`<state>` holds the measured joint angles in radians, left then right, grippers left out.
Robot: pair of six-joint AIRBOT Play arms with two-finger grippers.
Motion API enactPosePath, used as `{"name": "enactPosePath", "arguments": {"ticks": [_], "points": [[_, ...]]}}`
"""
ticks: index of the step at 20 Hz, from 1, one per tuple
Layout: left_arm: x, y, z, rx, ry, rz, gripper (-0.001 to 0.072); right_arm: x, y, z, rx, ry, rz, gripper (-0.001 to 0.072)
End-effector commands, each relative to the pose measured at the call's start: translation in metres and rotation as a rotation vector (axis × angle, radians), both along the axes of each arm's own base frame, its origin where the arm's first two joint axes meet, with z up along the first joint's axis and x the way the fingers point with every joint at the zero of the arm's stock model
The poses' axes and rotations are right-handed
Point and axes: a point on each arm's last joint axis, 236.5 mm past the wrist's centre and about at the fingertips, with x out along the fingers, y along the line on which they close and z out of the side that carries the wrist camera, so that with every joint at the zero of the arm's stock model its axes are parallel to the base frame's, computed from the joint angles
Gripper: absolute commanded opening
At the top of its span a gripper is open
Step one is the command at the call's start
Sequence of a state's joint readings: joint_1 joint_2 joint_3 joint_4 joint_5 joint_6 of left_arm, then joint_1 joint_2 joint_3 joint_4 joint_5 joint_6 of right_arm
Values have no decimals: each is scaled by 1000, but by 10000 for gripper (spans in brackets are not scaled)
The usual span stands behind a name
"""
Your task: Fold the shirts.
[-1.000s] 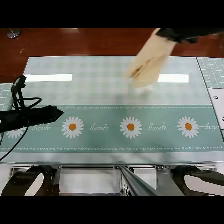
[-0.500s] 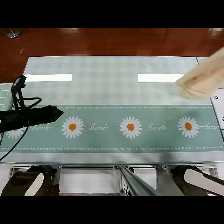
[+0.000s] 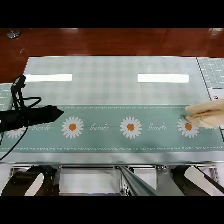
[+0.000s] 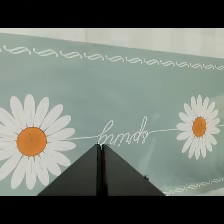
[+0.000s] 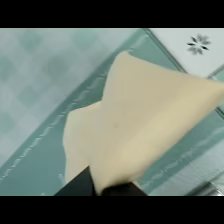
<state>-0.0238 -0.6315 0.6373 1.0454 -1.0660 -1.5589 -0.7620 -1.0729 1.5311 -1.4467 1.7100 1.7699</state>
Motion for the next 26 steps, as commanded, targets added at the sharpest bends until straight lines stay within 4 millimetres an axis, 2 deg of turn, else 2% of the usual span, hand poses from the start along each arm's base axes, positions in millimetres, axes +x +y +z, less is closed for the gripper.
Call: {"name": "enactPosePath", "arguments": {"ticks": [1, 2, 4, 5, 6, 7, 9, 10, 11, 12, 13, 14, 15, 16, 17, 18, 19, 20, 21, 22, 23, 24, 25, 26], "points": [[8, 2, 4, 0, -34, 17, 21, -108, -35, -27, -135, 278, -241, 19], [8, 2, 4, 0, -35, 18, 21, -141, -38, -32, -174, 359, -304, 20], [8, 2, 4, 0, -35, 17, 21, -193, -37, -45, -220, 465, -413, 23], [8, 1, 4, 0, -35, 14, 21, -212, -33, -53, -219, 491, -483, 80], [8, 1, 4, 0, -36, 14, 21, -226, -26, -64, -195, 511, -531, 370], [8, 1, 4, 0, -35, 14, 21, -229, -22, -74, -171, 518, -535, 646], [8, 1, 4, -2, -35, 14, 21, -217, -25, -80, -169, 475, -502, 630], [9, -2, 6, -19, -36, 16, 21, -199, -33, -77, -189, 398, -463, 629], [14, -5, 9, -41, -51, 25, 21, -172, -41, -70, -210, 280, -414, 625], [23, -9, 17, -58, -95, 10, 21, -132, -48, -57, -227, 110, -365, 586], [34, -13, 28, -71, -127, -5, 20, -87, -48, -38, -209, -78, -317, 367], [47, -18, 43, -86, -152, -22, 20, -30, -38, -11, -162, -302, -209, 91], [66, -24, 65, -106, -189, -41, 20, 27, -16, 23, -106, -512, -66, 21], [87, -34, 92, -128, -242, -77, 19, 81, 22, 66, -40, -718, 103, 20], [107, -47, 117, -136, -288, -119, 19, 123, 73, 105, 5, -871, 293, 20], [123, -66, 140, -135, -320, -180, 19, 148, 128, 130, 26, -952, 471, 20], [132, -85, 154, -128, -332, -244, 19, 163, 186, 138, 25, -963, 641, 20], [136, -103, 159, -97, -332, -316, 19, 169, 231, 121, -18, -899, 790, 20], [137, -115, 153, -50, -313, -358, 19, 170, 258, 85, -91, -763, 898, 20], [135, -119, 135, 18, -275, -371, 19, 166, 267, 33, -158, -559, 922, 20], [132, -112, 106, 117, -215, -363, 19, 158, 255, -18, -240, -348, 878, 20], [127, -100, 76, 204, -145, -338, 19, 147, 237, -58, -299, -190, 789, 20], [118, -89, 45, 269, -67, -317, 19, 135, 226, -93, -341, -72, 756, 19], [108, -80, 20, 303, -6, -320, 20, 125, 224, -122, -347, 10, 788, 19]]}}
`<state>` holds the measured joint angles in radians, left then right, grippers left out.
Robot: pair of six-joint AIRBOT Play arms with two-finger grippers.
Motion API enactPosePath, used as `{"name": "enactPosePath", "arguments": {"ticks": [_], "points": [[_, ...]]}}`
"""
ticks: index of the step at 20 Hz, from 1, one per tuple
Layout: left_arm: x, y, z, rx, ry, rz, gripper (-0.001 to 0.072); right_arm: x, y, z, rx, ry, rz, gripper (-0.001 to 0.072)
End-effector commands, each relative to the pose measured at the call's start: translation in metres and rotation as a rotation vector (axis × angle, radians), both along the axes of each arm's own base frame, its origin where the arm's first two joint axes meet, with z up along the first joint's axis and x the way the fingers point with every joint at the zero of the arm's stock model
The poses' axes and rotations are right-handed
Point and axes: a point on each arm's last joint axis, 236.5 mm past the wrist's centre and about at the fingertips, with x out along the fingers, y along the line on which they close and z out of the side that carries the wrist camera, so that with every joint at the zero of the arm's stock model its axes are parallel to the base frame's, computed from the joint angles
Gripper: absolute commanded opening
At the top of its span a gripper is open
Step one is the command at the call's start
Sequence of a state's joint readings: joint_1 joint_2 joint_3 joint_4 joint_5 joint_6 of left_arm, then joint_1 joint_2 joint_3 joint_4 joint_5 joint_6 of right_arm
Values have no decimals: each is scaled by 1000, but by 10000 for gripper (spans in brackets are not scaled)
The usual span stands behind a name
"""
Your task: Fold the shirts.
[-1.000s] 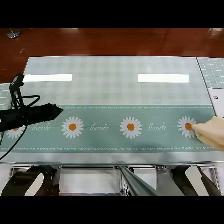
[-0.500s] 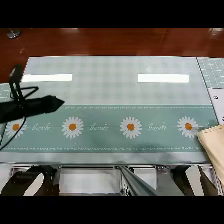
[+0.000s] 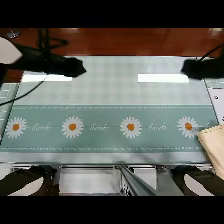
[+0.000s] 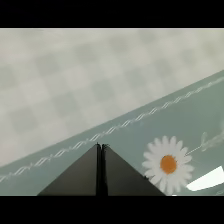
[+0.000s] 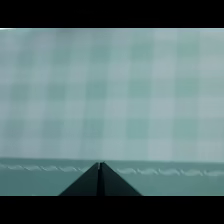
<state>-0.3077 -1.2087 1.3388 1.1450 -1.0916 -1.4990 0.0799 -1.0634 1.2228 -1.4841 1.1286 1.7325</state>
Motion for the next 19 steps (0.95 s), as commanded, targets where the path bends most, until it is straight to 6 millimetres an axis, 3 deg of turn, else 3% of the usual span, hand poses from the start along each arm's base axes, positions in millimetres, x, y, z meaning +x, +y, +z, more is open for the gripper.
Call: {"name": "enactPosePath", "arguments": {"ticks": [1, 3, 19], "points": [[-20, 26, -76, 227, 148, 33, 20, -30, -17, -92, -324, 238, -39, 20], [-27, 31, -91, 238, 189, 43, 20, -39, -21, -110, -349, 320, -38, 20], [-28, 32, -95, 244, 203, 41, 21, -37, -20, -109, -348, 311, -37, 20]]}}
